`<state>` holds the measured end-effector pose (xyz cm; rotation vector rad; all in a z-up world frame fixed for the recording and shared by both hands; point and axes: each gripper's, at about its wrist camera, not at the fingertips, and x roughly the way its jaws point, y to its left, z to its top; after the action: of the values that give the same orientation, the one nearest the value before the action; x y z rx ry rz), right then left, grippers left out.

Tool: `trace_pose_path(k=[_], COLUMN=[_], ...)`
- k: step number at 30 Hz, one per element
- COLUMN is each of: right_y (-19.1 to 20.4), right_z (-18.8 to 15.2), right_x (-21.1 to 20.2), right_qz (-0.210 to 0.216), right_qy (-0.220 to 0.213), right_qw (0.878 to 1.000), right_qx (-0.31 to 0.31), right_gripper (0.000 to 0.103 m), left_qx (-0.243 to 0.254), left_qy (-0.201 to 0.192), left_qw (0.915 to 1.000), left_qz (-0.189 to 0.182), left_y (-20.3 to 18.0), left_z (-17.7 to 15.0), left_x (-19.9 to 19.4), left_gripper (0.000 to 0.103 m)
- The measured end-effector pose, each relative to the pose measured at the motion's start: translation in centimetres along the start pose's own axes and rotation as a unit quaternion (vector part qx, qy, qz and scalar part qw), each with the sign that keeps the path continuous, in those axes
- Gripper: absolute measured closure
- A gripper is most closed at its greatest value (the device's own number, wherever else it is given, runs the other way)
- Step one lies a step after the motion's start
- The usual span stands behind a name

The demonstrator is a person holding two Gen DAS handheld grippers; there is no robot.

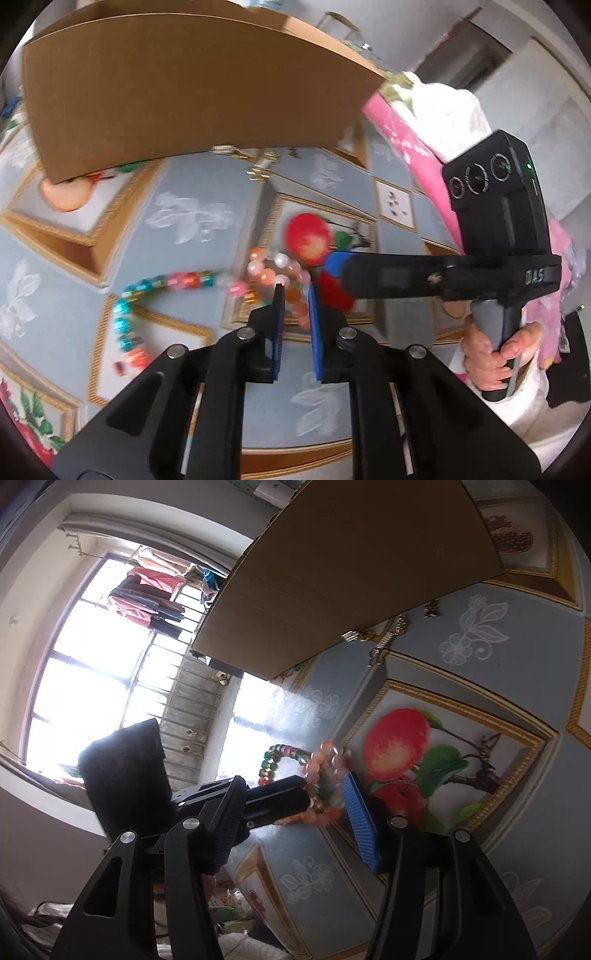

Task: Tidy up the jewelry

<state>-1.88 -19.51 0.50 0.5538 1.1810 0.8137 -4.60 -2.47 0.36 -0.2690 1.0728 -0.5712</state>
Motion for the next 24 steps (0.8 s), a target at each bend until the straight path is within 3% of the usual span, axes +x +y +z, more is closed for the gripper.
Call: trace_pose_path(k=[3,8,12,16,17,20,22,24], right_y=[-0.2,0.3,2.8,3.9,4.0,4.5,5.3,6.2], right_z=[-0.2,-0.4,-0.9,-0.8,-0.6,-0.1,-0.3,-0.9], right_x=[-0.5,-1.3,0.1,2.0,2.3,3.3,4.1,4.7], right_qz=[-0.047,-0.126,-0.194,-0.207,-0.21,-0.26,-0.295,-0.319], right_qy=[-0.008,-0.014,0.012,0.027,0.024,0.024,0.038,0.047], right_qw=[0.999,0.991,0.97,0.958,0.956,0.936,0.914,0.894], right_qx=[-0.008,-0.044,-0.144,-0.194,-0.202,-0.236,-0.274,-0.311], right_gripper=[0.049,0.049,0.049,0.05,0.057,0.08,0.084,0.085], left_qx=[0.004,0.027,0.051,0.058,0.061,0.078,0.091,0.101], left_qy=[0.009,0.007,-0.005,-0.018,-0.022,-0.034,-0.038,-0.031], left_qw=[0.9999,0.9995,0.9976,0.9944,0.993,0.9866,0.9822,0.9779], left_qz=[-0.006,0.014,0.046,0.086,0.099,0.139,0.16,0.181], left_y=[-0.3,-1.1,-1.2,-0.3,0.0,0.7,1.2,2.0], left_z=[0.6,0.9,-0.3,-1.7,-1.9,-2.1,-1.8,-1.1], left_x=[1.0,0.9,-1.1,-3.3,-3.8,-4.7,-4.8,-4.3], left_gripper=[0.092,0.092,0.092,0.091,0.091,0.077,0.058,0.056])
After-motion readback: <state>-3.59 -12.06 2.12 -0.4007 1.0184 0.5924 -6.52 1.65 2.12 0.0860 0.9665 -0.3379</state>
